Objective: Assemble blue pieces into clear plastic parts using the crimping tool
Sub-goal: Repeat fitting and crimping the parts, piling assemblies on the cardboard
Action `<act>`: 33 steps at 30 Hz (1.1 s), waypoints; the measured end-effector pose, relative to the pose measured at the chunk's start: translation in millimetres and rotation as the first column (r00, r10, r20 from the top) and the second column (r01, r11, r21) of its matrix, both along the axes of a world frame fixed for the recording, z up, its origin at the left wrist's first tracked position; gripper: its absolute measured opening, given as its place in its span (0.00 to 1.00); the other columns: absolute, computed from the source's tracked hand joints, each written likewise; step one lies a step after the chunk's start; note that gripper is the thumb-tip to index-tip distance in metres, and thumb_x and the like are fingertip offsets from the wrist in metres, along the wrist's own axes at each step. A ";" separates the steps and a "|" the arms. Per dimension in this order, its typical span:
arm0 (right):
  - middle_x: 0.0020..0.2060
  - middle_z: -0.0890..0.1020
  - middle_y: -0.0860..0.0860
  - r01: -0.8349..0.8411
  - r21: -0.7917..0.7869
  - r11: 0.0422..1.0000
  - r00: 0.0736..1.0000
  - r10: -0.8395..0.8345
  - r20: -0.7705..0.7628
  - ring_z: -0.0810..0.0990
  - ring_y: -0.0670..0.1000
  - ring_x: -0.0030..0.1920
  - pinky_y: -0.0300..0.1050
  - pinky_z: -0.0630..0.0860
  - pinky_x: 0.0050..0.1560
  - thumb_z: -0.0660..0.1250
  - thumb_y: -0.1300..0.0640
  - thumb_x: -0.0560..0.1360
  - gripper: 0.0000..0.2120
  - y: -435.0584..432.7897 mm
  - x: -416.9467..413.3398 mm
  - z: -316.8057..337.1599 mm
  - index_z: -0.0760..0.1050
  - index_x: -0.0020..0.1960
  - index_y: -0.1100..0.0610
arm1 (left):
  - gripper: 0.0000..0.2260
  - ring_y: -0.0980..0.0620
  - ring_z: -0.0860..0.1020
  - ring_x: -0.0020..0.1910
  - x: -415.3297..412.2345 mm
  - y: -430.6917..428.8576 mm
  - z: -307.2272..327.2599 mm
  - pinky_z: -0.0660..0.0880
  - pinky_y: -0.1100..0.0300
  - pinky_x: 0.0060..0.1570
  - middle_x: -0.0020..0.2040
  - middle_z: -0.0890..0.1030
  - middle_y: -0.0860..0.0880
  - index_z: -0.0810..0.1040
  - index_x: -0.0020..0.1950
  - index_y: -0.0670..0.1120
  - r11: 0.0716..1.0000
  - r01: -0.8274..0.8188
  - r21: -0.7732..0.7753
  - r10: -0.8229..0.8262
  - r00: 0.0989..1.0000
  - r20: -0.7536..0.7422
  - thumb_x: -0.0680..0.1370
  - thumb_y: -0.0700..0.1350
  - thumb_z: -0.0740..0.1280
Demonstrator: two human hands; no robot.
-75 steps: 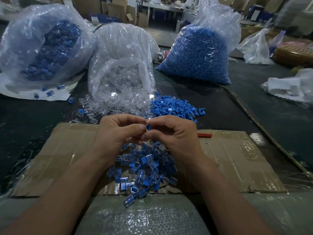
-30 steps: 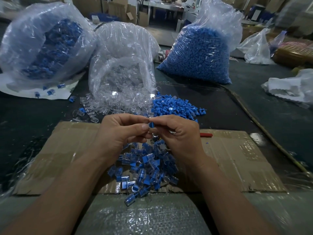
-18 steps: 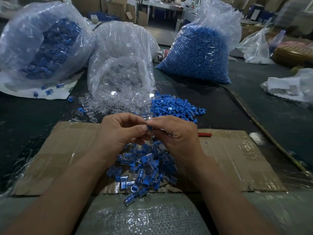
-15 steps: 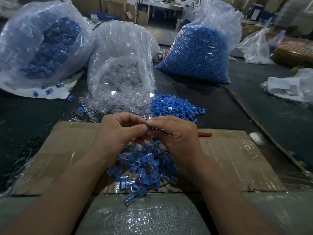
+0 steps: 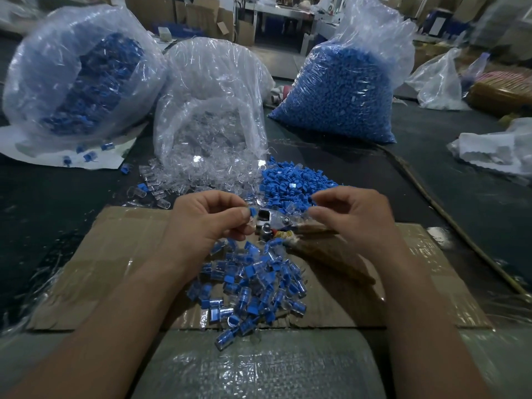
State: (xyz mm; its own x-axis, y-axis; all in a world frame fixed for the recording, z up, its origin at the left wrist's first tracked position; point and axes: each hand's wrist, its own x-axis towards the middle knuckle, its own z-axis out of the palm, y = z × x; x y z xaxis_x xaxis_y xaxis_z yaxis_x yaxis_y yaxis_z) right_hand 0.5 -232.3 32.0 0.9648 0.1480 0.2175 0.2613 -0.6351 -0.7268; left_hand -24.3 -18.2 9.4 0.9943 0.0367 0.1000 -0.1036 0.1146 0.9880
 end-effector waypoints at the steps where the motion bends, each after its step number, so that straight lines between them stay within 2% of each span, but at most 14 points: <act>1: 0.38 0.78 0.37 0.027 -0.032 0.999 0.998 -0.028 -0.063 0.77 0.36 0.41 0.30 0.71 0.41 0.73 0.53 0.67 0.09 -9.1 2.0 0.8 0.77 0.45 0.43 | 0.05 0.52 0.81 0.29 0.1 0.3 -0.1 0.77 0.65 0.30 0.31 0.82 0.47 0.79 0.37 0.43 1.000 -0.005 0.000 0.005 1.000 0.002 0.62 0.41 0.70; 2: 0.39 0.78 0.38 0.041 -0.072 0.997 0.991 -0.050 -0.128 0.76 0.36 0.40 0.30 0.69 0.39 0.74 0.52 0.67 0.09 -16.3 3.3 0.7 0.77 0.44 0.42 | 0.05 0.51 0.81 0.29 0.4 0.9 -0.1 0.77 0.65 0.30 0.31 0.82 0.47 0.79 0.37 0.43 1.000 -0.011 -0.003 0.011 1.000 0.004 0.62 0.41 0.70; 4: 0.41 0.76 0.37 0.002 -0.181 0.983 0.958 -0.054 -0.281 0.74 0.37 0.42 0.32 0.64 0.37 0.75 0.50 0.66 0.14 -25.5 4.6 0.3 0.76 0.49 0.42 | 0.05 0.51 0.81 0.30 1.0 1.5 0.4 0.77 0.65 0.30 0.31 0.82 0.47 0.79 0.37 0.43 1.000 -0.015 -0.015 0.015 1.000 0.003 0.62 0.42 0.70; 7: 0.47 0.71 0.35 -0.165 -0.308 0.937 0.889 0.006 -0.459 0.70 0.38 0.47 0.35 0.64 0.42 0.77 0.47 0.62 0.29 -23.4 3.2 -2.1 0.70 0.60 0.41 | 0.07 0.51 0.81 0.30 2.1 1.6 0.4 0.76 0.65 0.30 0.31 0.82 0.47 0.78 0.38 0.42 0.999 -0.010 -0.030 0.010 1.000 -0.005 0.62 0.42 0.69; 9: 0.53 0.68 0.38 -0.219 -0.419 0.881 0.901 0.018 -0.434 0.66 0.41 0.53 0.39 0.64 0.50 0.77 0.45 0.60 0.39 -17.7 4.4 -5.4 0.65 0.67 0.43 | 0.07 0.51 0.81 0.30 2.8 1.8 -0.7 0.76 0.65 0.30 0.31 0.82 0.47 0.78 0.38 0.42 1.000 -0.006 -0.028 0.006 1.000 -0.008 0.62 0.42 0.69; 11: 0.54 0.66 0.41 -0.219 -0.515 0.829 0.930 0.018 -0.367 0.62 0.43 0.55 0.42 0.64 0.53 0.77 0.43 0.59 0.42 -11.7 5.7 -7.0 0.64 0.69 0.45 | 0.06 0.51 0.81 0.30 3.5 2.3 -2.3 0.76 0.65 0.30 0.31 0.82 0.47 0.78 0.38 0.42 0.999 -0.002 -0.034 0.001 1.000 -0.012 0.62 0.41 0.70; 15: 0.49 0.68 0.42 -0.156 -0.494 0.855 0.940 -0.024 -0.339 0.68 0.46 0.53 0.45 0.69 0.52 0.76 0.43 0.59 0.36 -7.1 5.2 -4.5 0.70 0.65 0.46 | 0.06 0.51 0.81 0.32 4.7 3.2 -5.0 0.77 0.65 0.31 0.31 0.82 0.47 0.78 0.38 0.42 0.999 0.022 -0.049 -0.023 1.000 -0.013 0.63 0.41 0.69; 18: 0.41 0.70 0.41 -0.093 -0.538 0.837 0.954 -0.080 -0.289 0.70 0.44 0.43 0.44 0.71 0.43 0.73 0.47 0.63 0.22 1.2 3.8 -3.4 0.76 0.56 0.47 | 0.05 0.51 0.81 0.32 5.3 3.6 -6.9 0.77 0.65 0.32 0.31 0.82 0.47 0.77 0.39 0.42 0.998 0.025 -0.065 -0.025 1.000 -0.012 0.64 0.40 0.68; 22: 0.37 0.71 0.45 -0.032 -0.642 0.766 0.982 -0.097 -0.164 0.70 0.45 0.38 0.43 0.69 0.35 0.67 0.53 0.68 0.06 13.9 4.0 -8.5 0.73 0.44 0.49 | 0.03 0.52 0.82 0.32 5.6 5.2 -8.3 0.77 0.66 0.32 0.31 0.82 0.47 0.76 0.39 0.41 0.998 0.016 -0.063 -0.017 1.000 -0.013 0.69 0.35 0.67; 24: 0.37 0.71 0.45 -0.012 -0.623 0.782 0.984 -0.100 -0.145 0.69 0.45 0.38 0.43 0.70 0.36 0.66 0.55 0.69 0.05 13.6 4.8 -11.0 0.71 0.42 0.48 | 0.03 0.52 0.82 0.32 5.1 5.6 -8.5 0.77 0.66 0.32 0.31 0.82 0.47 0.76 0.40 0.41 0.997 0.015 -0.070 -0.016 1.000 -0.014 0.70 0.34 0.66; 29: 0.40 0.67 0.42 0.053 -0.515 0.855 0.999 -0.051 0.018 0.66 0.45 0.42 0.41 0.62 0.35 0.68 0.55 0.69 0.12 4.6 6.5 -11.5 0.65 0.47 0.46 | 0.07 0.53 0.82 0.33 4.6 3.9 -5.8 0.77 0.67 0.32 0.31 0.82 0.49 0.76 0.40 0.42 1.000 -0.019 -0.004 0.019 0.999 0.044 0.73 0.32 0.64; 31: 0.40 0.69 0.41 0.037 -0.430 0.902 0.999 -0.017 0.050 0.68 0.45 0.40 0.40 0.62 0.33 0.68 0.55 0.70 0.13 6.2 4.2 -10.1 0.65 0.47 0.45 | 0.08 0.54 0.81 0.33 3.8 3.0 -4.8 0.77 0.67 0.33 0.31 0.82 0.50 0.76 0.40 0.43 0.998 -0.052 0.048 0.047 0.995 0.087 0.74 0.31 0.64; 33: 0.42 0.72 0.42 -0.014 -0.358 0.934 0.998 0.034 0.050 0.71 0.46 0.42 0.42 0.65 0.36 0.69 0.53 0.70 0.13 9.9 1.9 -9.5 0.66 0.48 0.44 | 0.08 0.55 0.81 0.33 3.1 2.4 -3.8 0.77 0.67 0.34 0.32 0.82 0.51 0.76 0.40 0.44 0.994 -0.076 0.075 0.066 0.991 0.117 0.74 0.31 0.64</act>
